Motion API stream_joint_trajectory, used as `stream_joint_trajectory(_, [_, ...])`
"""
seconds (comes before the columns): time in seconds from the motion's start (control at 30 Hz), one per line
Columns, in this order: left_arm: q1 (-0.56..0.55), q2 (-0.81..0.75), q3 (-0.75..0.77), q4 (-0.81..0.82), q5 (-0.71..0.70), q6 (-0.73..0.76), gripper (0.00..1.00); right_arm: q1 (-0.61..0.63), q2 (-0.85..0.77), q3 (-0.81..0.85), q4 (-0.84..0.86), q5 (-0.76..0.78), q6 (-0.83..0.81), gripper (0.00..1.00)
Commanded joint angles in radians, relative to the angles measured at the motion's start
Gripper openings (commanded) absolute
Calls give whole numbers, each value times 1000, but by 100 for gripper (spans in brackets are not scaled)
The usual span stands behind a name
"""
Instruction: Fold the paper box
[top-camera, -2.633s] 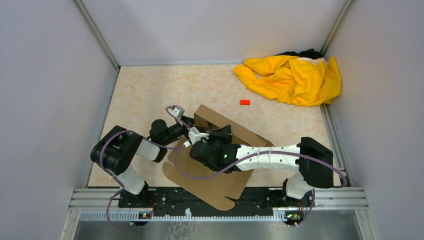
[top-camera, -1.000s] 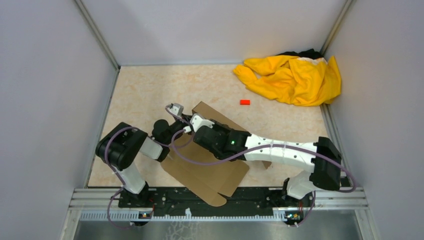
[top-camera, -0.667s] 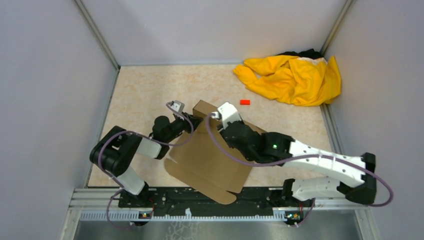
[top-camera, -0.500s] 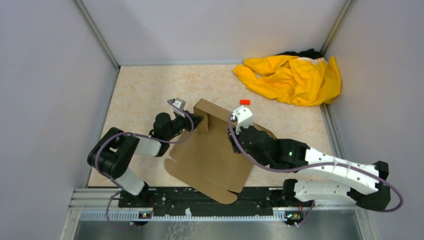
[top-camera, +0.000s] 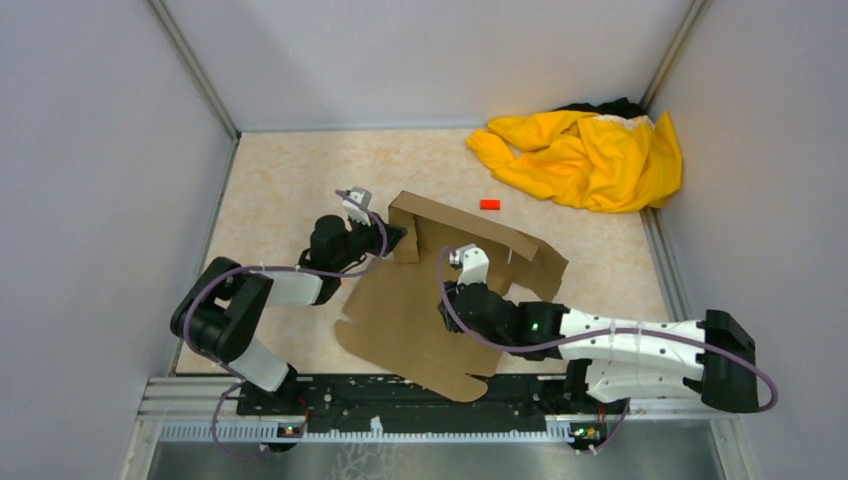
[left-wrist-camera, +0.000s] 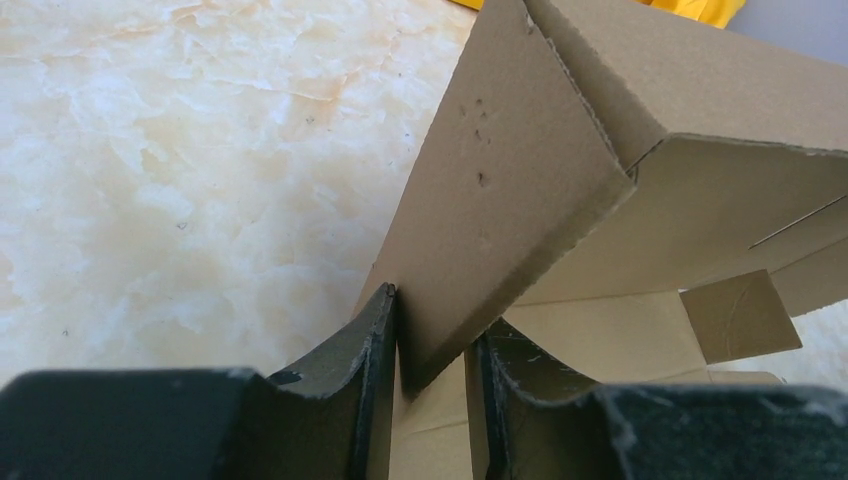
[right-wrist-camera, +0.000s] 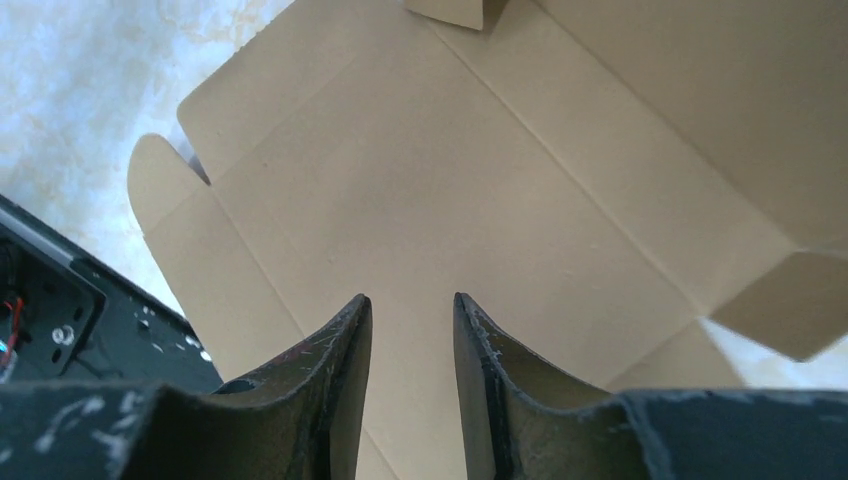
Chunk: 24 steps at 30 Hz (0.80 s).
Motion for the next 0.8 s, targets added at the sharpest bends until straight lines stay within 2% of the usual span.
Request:
stream_joint_trajectory(0.0, [3,-23,0,-132,-5,-29,29,7,41,-68,344,67,141,36])
stream_joint_trajectory(0.1, [2,-33,-5,-146,-5,-37,29,-1,78,-99,419,144,214,37])
stream_joint_trajectory(0.2, [1,-39,-4,-161,-7,-37,29,-39,104,-133,467,164,305,31])
stream_joint_trajectory(0.3, [1,-45,4,-186,-7,-38,29,-95,119,-194,576,136,371,30])
stream_joint_trajectory(0.43, [1,-47,17,-217,5,-42,29,-163,166,-243,700,95,410,34])
stream_joint_trajectory(0.57, [1,-39,22,-226,25,-53,29,-226,254,-264,847,41,452,36])
stream_joint_trajectory(0.77, [2,-35,21,-230,54,-65,29,-264,419,-249,1037,9,548,35])
